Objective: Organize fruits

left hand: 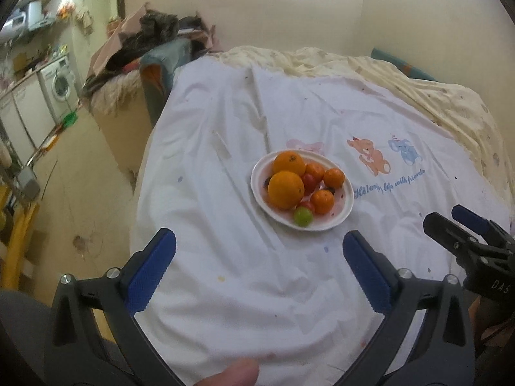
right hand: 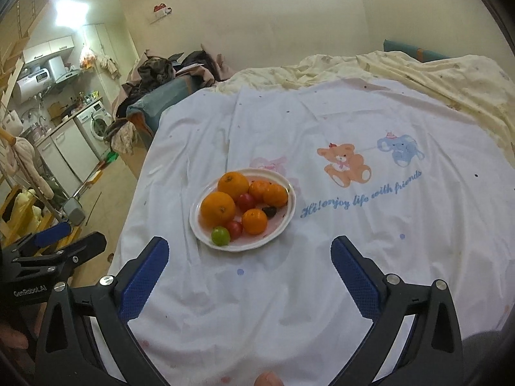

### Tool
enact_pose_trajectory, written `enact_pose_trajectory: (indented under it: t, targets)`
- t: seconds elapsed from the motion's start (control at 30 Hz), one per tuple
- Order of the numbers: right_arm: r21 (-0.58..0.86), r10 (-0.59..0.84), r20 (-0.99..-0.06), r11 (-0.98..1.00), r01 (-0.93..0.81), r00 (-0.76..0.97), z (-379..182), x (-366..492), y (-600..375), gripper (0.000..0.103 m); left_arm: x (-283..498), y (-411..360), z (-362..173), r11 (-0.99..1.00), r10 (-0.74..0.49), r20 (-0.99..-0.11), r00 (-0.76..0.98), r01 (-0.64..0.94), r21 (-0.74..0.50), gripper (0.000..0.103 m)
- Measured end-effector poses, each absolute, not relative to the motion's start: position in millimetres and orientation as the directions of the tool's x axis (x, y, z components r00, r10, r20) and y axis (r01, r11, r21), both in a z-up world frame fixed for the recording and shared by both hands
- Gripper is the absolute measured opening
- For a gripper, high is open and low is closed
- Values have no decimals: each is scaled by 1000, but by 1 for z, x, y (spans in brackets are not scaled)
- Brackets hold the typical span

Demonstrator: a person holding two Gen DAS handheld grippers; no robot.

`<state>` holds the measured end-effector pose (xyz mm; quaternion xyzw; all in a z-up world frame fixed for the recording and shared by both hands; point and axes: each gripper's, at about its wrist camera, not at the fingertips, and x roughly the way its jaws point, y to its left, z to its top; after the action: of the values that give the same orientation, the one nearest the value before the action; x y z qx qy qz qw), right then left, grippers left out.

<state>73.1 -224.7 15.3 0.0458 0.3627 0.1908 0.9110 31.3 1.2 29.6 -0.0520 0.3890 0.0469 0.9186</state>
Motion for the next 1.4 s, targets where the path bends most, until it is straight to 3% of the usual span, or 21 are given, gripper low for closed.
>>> enact_pose_trajectory:
  t: [1.4]
  targets:
    - [185,347,-658,935,-303,668,7,77,-217,103,30,0,20,983,66,-703,708,-169,-77,102]
